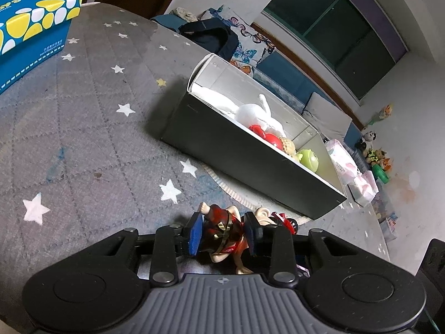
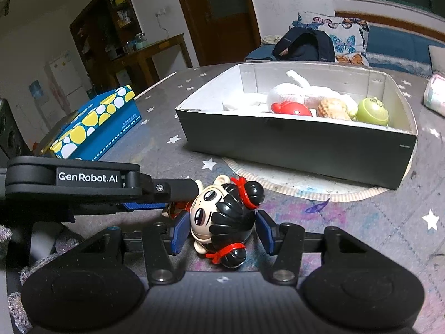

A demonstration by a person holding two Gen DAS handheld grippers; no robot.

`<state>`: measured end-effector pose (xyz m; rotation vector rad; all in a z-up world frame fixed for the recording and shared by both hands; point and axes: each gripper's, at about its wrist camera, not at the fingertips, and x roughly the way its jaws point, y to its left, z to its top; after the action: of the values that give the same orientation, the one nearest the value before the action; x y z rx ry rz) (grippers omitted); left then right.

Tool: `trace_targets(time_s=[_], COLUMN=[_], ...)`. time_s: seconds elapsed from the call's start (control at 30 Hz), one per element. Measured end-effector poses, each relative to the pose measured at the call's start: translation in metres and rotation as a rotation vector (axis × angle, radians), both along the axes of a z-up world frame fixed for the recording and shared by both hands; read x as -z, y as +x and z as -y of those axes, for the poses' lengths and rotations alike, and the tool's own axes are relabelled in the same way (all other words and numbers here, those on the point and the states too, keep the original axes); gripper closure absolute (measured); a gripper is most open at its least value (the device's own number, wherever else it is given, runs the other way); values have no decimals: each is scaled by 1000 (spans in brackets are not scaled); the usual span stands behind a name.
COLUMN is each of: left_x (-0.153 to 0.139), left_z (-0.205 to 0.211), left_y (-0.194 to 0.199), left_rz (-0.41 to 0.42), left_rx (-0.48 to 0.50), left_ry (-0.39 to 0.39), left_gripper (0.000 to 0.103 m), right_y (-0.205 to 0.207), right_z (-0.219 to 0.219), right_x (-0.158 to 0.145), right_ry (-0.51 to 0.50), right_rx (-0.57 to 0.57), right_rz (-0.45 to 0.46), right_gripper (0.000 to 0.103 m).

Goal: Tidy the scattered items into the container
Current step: 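Carry the doll with the right tool over the box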

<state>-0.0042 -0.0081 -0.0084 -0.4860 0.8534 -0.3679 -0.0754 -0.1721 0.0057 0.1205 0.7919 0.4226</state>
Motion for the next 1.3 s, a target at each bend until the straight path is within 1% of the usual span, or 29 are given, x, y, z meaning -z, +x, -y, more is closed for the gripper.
trace_targets(time_s=[0.13, 0.33, 0.5, 0.6, 0.73, 0.83, 1.0, 1.17, 1.3], left_x=[0, -5, -20, -33, -54, -69, -83, -87, -80], left_z=[-1, -3, 0, 1, 4, 7, 13, 18, 19], left_y=[0, -4, -5, -1, 9, 23, 50, 82, 105], left_rz=[6, 12, 45, 67, 114, 139, 162, 158, 127], left_rx=[10, 13, 18, 17, 17, 15, -3, -20, -35], left_ry=[-1, -9, -23, -40, -48, -58, -68, -57, -38], left_gripper=[68, 70, 70, 70, 70, 70, 70, 70, 70], right_y=[0, -4, -7, -6, 2, 13, 42, 76, 106], right_z=[-1, -4, -2, 1, 2, 3, 6, 9, 11], right_x=[0, -7, -21, -36, -56, -70, -86, -90, -82], right_ry=[-3, -25, -35, -42, -55, -66, -74, -67, -49], right_rx=[4, 7, 5, 1, -5, -8, -14, -22, -30], right_rz=[-2, 19, 60, 98, 156, 195, 238, 234, 194], right_gripper=[51, 51, 51, 51, 51, 51, 51, 51, 51])
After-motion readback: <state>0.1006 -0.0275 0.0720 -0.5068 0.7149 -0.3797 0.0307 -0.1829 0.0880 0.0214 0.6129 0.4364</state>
